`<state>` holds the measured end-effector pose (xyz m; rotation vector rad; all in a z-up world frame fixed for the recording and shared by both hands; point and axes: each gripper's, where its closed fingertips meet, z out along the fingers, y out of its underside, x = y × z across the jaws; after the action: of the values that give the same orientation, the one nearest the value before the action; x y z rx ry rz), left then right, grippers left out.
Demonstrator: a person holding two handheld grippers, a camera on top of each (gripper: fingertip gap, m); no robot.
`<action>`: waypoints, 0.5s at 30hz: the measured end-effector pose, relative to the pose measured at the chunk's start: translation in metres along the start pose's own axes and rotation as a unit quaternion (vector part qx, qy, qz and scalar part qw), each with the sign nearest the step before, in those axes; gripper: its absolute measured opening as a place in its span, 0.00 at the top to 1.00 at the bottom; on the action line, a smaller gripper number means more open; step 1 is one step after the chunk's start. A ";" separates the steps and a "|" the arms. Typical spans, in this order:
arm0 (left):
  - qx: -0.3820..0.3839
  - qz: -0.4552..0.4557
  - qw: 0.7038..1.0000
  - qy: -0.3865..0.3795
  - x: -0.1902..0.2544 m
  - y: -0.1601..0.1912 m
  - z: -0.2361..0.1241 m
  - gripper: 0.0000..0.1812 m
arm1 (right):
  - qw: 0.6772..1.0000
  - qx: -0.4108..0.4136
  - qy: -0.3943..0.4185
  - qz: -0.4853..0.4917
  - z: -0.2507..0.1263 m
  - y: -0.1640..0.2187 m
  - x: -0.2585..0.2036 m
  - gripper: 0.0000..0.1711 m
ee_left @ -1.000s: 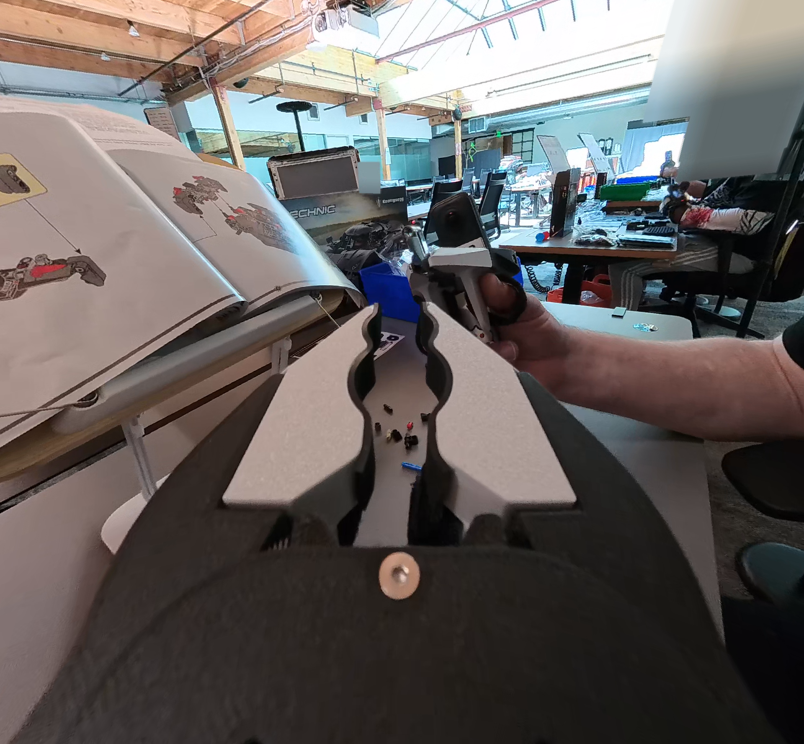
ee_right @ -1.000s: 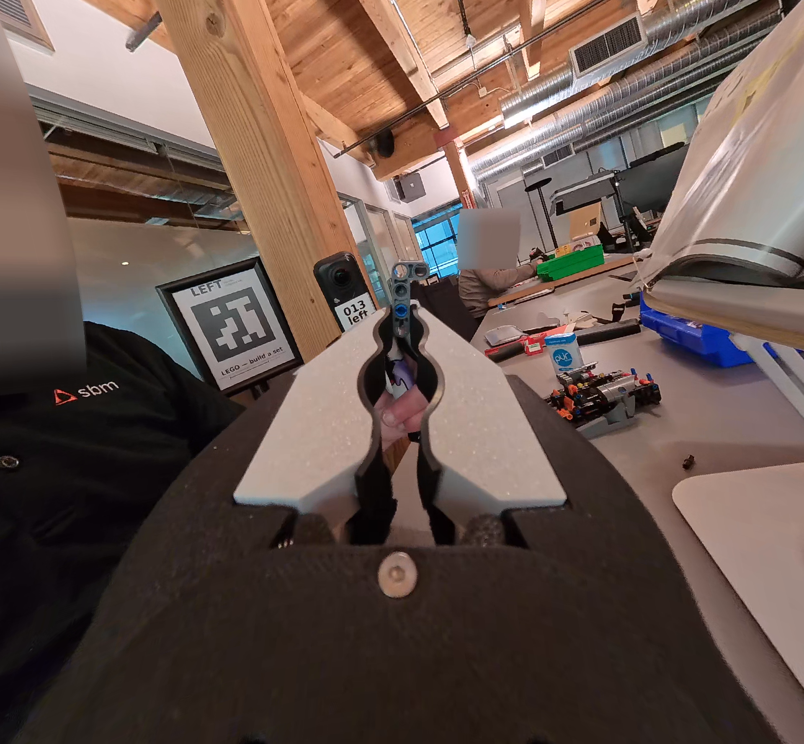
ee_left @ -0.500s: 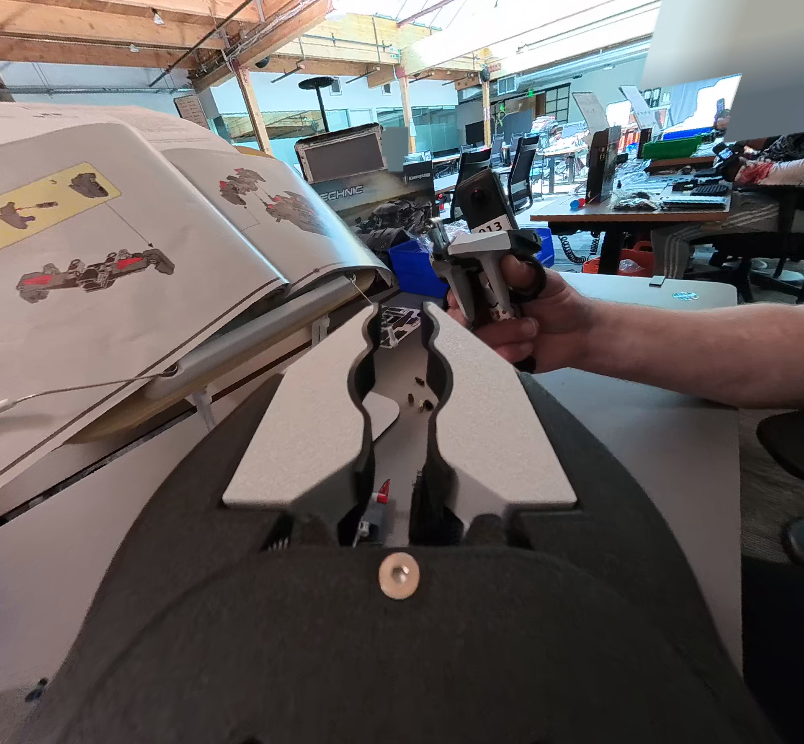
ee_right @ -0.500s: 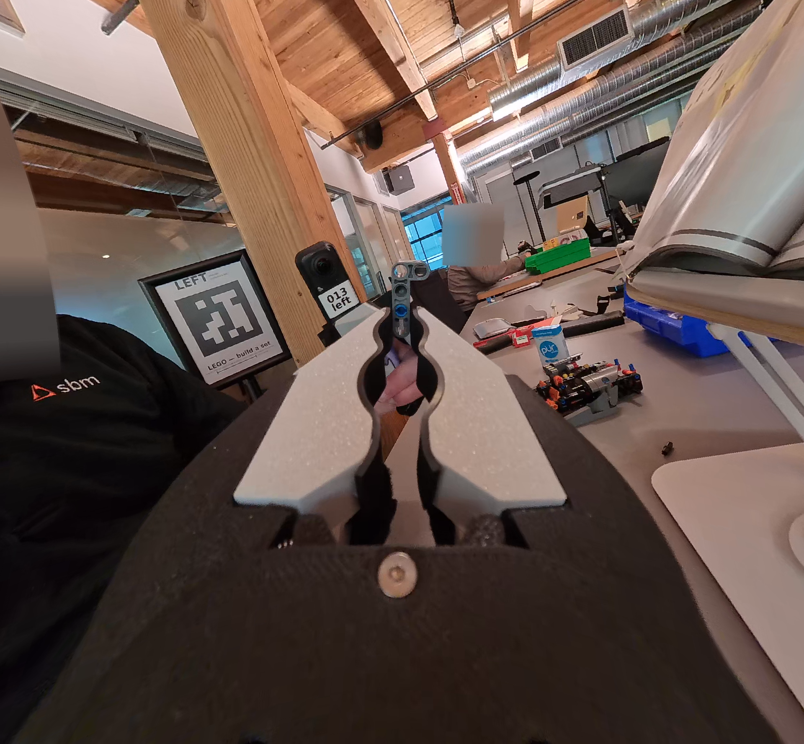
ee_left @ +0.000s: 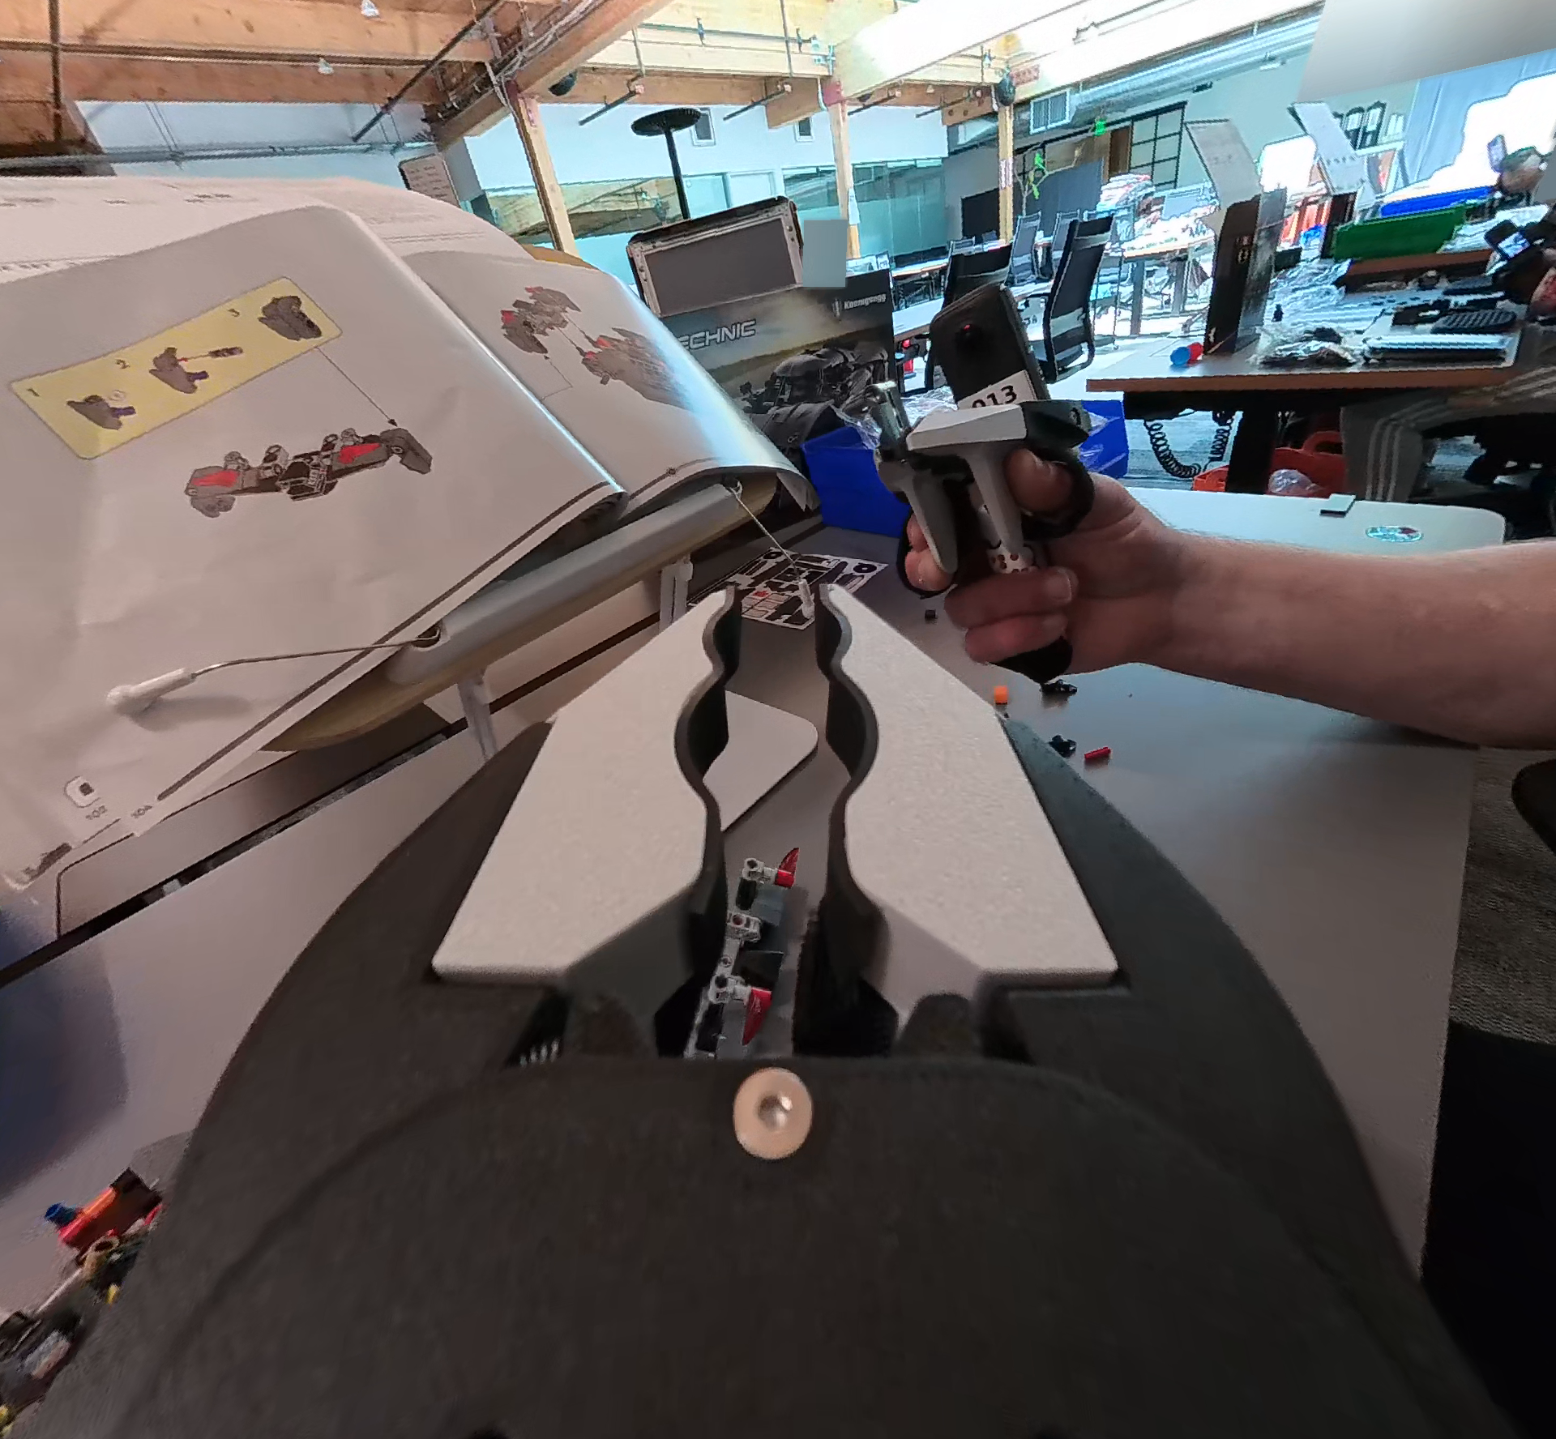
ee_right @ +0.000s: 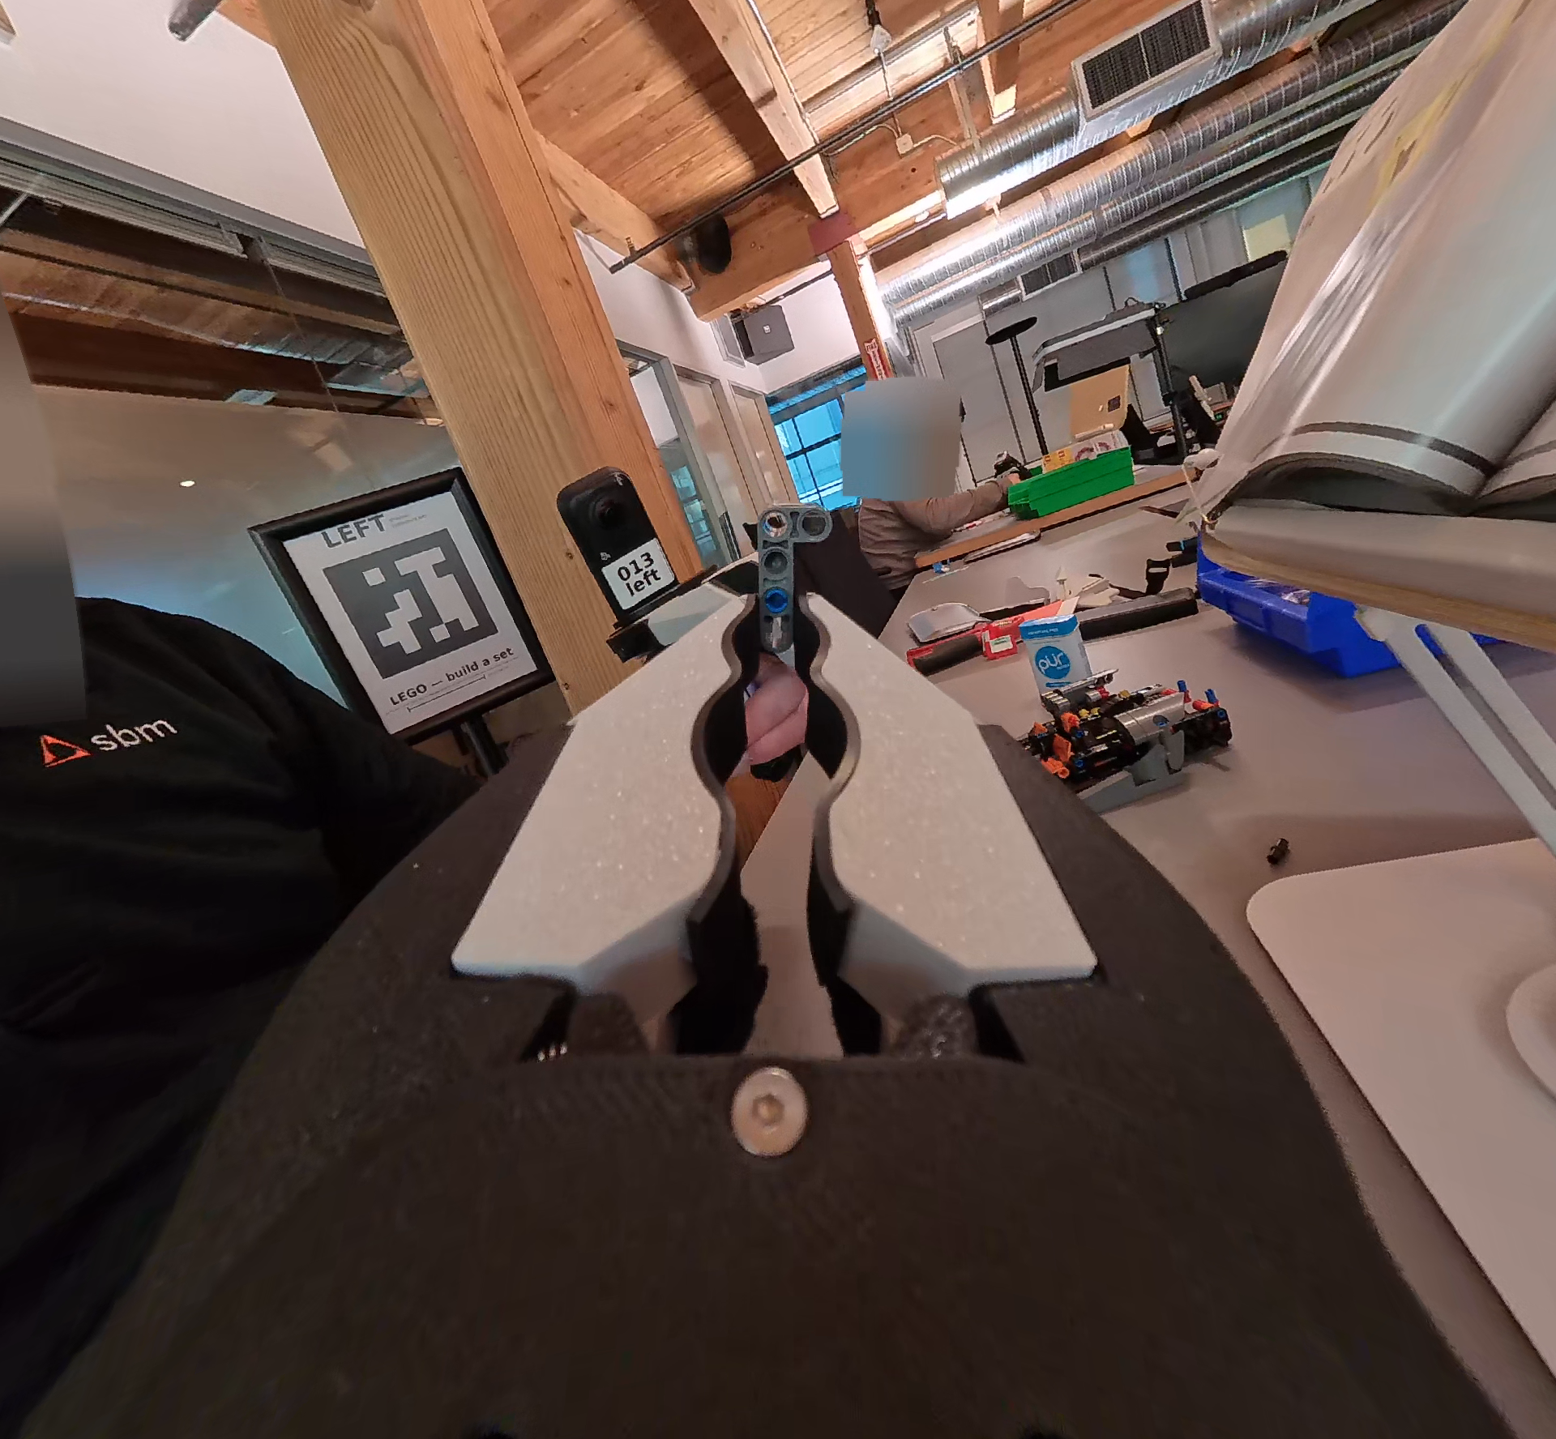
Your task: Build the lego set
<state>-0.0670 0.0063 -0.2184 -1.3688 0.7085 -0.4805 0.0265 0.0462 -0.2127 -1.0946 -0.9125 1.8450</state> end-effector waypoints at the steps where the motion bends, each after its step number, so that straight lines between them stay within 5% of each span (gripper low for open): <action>1: 0.000 -0.001 1.000 -0.001 -0.001 0.000 0.000 0.92 | 1.000 -0.001 0.000 -0.001 0.000 0.000 0.000 0.97; 15: 0.010 0.003 1.000 -0.012 -0.008 -0.006 -0.007 0.92 | 1.000 -0.005 0.000 -0.003 0.000 0.003 0.000 0.97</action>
<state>-0.0770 0.0061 -0.2114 -1.3511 0.6858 -0.4644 0.0253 0.0454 -0.2150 -1.0987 -0.9250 1.8373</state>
